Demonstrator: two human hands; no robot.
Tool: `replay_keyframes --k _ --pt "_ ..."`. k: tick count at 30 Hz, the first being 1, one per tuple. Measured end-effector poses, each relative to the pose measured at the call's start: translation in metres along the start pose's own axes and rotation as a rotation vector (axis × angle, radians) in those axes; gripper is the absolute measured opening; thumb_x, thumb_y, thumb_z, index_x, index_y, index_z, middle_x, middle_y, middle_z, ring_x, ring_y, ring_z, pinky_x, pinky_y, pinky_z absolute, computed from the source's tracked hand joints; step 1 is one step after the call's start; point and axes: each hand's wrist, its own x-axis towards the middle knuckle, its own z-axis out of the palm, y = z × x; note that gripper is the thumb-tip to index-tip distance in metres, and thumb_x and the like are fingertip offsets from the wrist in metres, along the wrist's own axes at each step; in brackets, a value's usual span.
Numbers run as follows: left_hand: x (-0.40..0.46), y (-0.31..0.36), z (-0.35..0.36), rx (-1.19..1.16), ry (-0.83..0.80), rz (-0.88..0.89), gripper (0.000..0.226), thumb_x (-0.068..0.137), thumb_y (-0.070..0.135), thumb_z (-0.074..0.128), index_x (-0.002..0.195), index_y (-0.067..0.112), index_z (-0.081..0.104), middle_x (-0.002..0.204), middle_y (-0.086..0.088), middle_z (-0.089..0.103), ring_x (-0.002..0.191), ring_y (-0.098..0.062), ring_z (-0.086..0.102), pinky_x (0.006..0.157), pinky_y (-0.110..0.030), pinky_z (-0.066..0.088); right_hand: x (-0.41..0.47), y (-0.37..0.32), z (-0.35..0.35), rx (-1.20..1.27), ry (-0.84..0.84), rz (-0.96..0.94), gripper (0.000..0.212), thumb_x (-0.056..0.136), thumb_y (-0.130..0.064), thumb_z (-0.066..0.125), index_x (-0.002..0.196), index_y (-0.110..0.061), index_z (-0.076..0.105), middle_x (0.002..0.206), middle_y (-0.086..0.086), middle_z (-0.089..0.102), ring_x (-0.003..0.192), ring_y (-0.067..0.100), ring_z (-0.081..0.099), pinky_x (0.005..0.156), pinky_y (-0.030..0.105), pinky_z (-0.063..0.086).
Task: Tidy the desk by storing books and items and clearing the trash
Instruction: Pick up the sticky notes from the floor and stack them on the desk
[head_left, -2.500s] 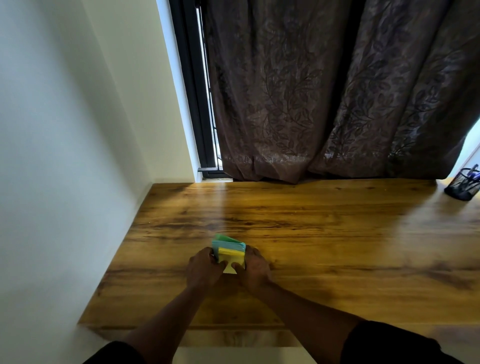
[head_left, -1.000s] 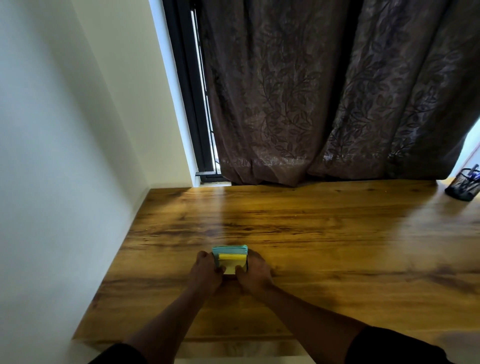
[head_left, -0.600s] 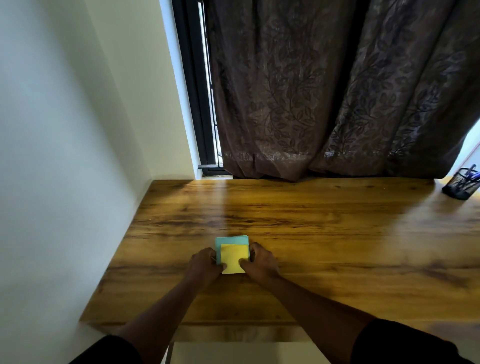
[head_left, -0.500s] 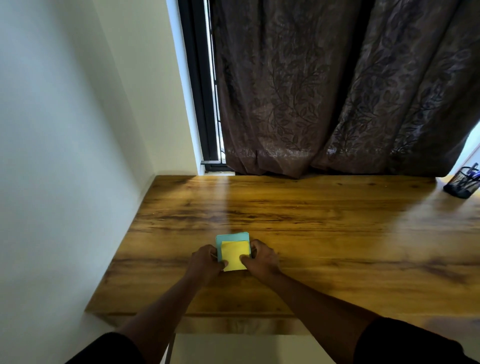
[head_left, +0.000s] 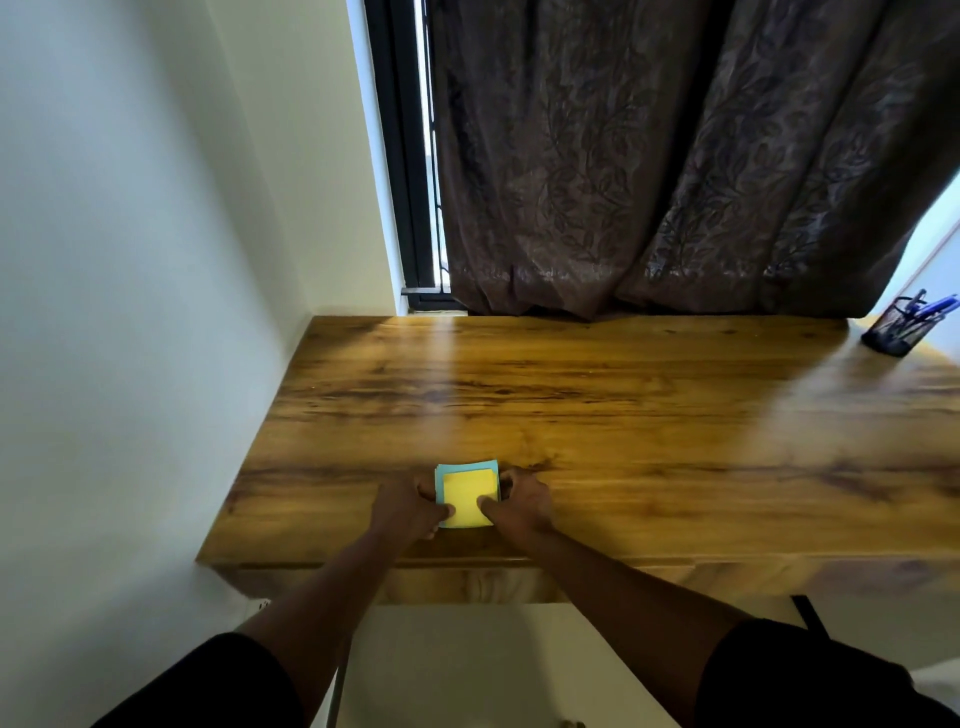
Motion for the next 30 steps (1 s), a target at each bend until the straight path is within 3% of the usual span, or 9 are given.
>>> replay_keyframes --k 6,9,12,15,19,21,24,30 --pt "-0.008 -0.004 0.002 0.15 0.009 0.114 0.032 0.078 0.029 0.087 0.104 0.016 0.073 0.064 0.003 0.074 0.053 -0.009 0.071 0.066 -0.029 0.063 -0.019 -0.001 0.004 -0.154 0.068 -0.015 0.061 0.09 -0.05 0.068 0.14 -0.022 0.046 0.134 0.004 0.062 0.122 0.023 0.061 0.095 0.035 0.051" --pt "-0.007 -0.003 0.001 0.157 -0.001 0.12 0.034 0.079 0.03 0.087 0.104 0.015 0.07 0.074 0.001 0.076 0.058 -0.012 0.073 0.069 -0.032 0.064 -0.022 -0.004 0.002 -0.223 0.073 -0.026 0.065 0.092 -0.049 0.066 0.145 -0.023 0.04 0.145 0.006 0.048 0.127 0.026 0.056 0.099 0.039 0.052" --pt "0.0 -0.001 -0.002 0.297 0.026 0.235 0.052 0.077 0.047 0.084 0.117 0.017 0.067 0.103 0.0 0.075 0.085 -0.014 0.074 0.077 -0.034 0.062 -0.023 -0.005 0.0 -0.217 0.088 -0.052 0.062 0.093 -0.045 0.066 0.145 -0.027 0.038 0.148 0.007 0.041 0.128 0.028 0.054 0.099 0.04 0.053" --pt "0.004 0.002 -0.006 0.417 0.043 0.378 0.071 0.075 0.059 0.08 0.127 0.017 0.056 0.122 0.0 0.06 0.114 -0.019 0.059 0.087 -0.034 0.053 -0.021 -0.002 -0.003 -0.222 0.081 -0.137 0.061 0.093 -0.044 0.064 0.146 -0.029 0.04 0.146 0.005 0.042 0.13 0.026 0.048 0.1 0.04 0.05" --pt "0.016 0.001 -0.011 0.53 -0.088 0.607 0.116 0.049 0.084 0.066 0.142 0.018 0.046 0.135 -0.002 0.045 0.124 -0.021 0.048 0.096 -0.039 0.05 -0.014 -0.003 -0.01 -0.316 -0.019 -0.227 0.093 0.073 -0.056 0.078 0.151 -0.033 0.034 0.15 -0.002 0.036 0.138 0.027 0.037 0.106 0.044 0.046" --pt "0.02 0.003 -0.01 0.626 -0.118 0.664 0.127 0.042 0.087 0.06 0.147 0.017 0.041 0.138 -0.003 0.043 0.122 -0.023 0.048 0.1 -0.044 0.049 -0.01 -0.005 -0.013 -0.422 -0.084 -0.262 0.107 0.065 -0.064 0.081 0.154 -0.034 0.028 0.154 -0.003 0.031 0.14 0.029 0.033 0.108 0.047 0.042" --pt "0.027 0.008 -0.004 0.781 -0.151 0.685 0.126 0.039 0.088 0.057 0.146 0.024 0.042 0.136 0.0 0.045 0.121 -0.024 0.049 0.101 -0.045 0.048 -0.004 -0.004 -0.015 -0.525 -0.125 -0.308 0.112 0.063 -0.073 0.076 0.155 -0.034 0.024 0.156 0.001 0.029 0.141 0.031 0.031 0.109 0.049 0.038" --pt "0.039 0.005 0.0 0.827 -0.2 0.647 0.116 0.04 0.085 0.061 0.141 0.03 0.046 0.133 0.002 0.048 0.121 -0.023 0.05 0.099 -0.045 0.05 -0.002 -0.008 -0.025 -0.579 -0.204 -0.33 0.105 0.067 -0.065 0.077 0.154 -0.031 0.029 0.152 0.007 0.031 0.139 0.033 0.033 0.111 0.05 0.037"
